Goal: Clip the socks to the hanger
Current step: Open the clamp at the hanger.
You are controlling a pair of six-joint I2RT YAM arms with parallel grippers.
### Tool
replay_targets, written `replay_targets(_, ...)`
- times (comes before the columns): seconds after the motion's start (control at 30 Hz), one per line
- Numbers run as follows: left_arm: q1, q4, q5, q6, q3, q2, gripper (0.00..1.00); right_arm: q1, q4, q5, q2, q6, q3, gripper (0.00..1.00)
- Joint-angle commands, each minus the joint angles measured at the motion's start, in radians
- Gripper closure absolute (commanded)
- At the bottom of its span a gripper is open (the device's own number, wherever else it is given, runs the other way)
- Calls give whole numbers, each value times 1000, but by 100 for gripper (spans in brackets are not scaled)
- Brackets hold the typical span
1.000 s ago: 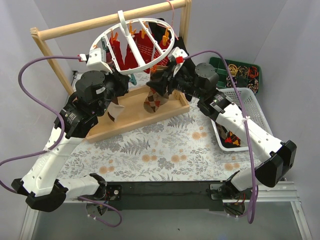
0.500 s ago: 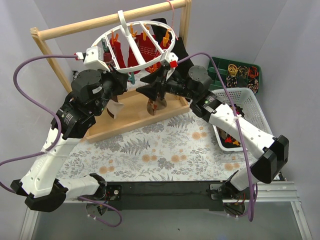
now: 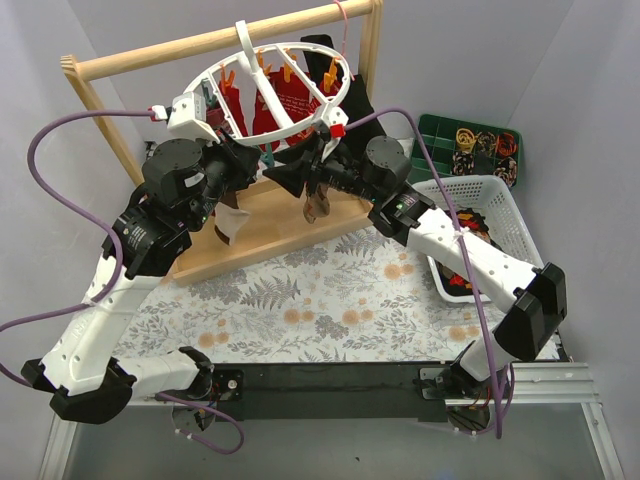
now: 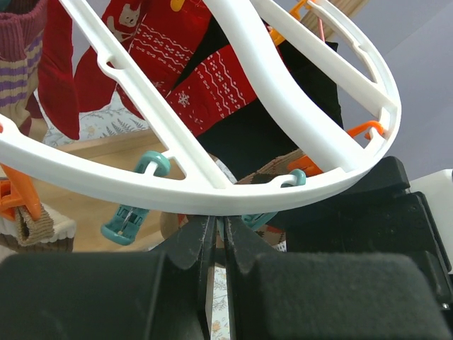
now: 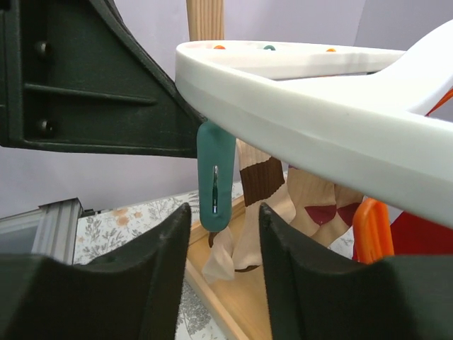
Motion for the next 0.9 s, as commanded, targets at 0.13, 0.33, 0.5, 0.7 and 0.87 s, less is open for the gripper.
replay_targets(0.13, 1, 25, 21, -17, -13, -21, 100, 8, 75, 11, 16, -7, 28, 82)
replay_targets(0.33, 1, 42, 50, -26, -32, -58, 66, 8, 73, 24, 12, -13, 3, 99)
replay_targets(0.5, 1, 42, 58, -23, -35, -88, 46, 8, 72, 27, 4, -21, -15, 99)
replay_targets(0.7, 1, 23, 96, 33, 2, -38, 43, 8, 70, 25, 6, -21, -15, 99)
replay_targets(0.87, 1, 33, 72, 76, -3, -15, 42, 8, 70, 18, 4, -18, -17, 99)
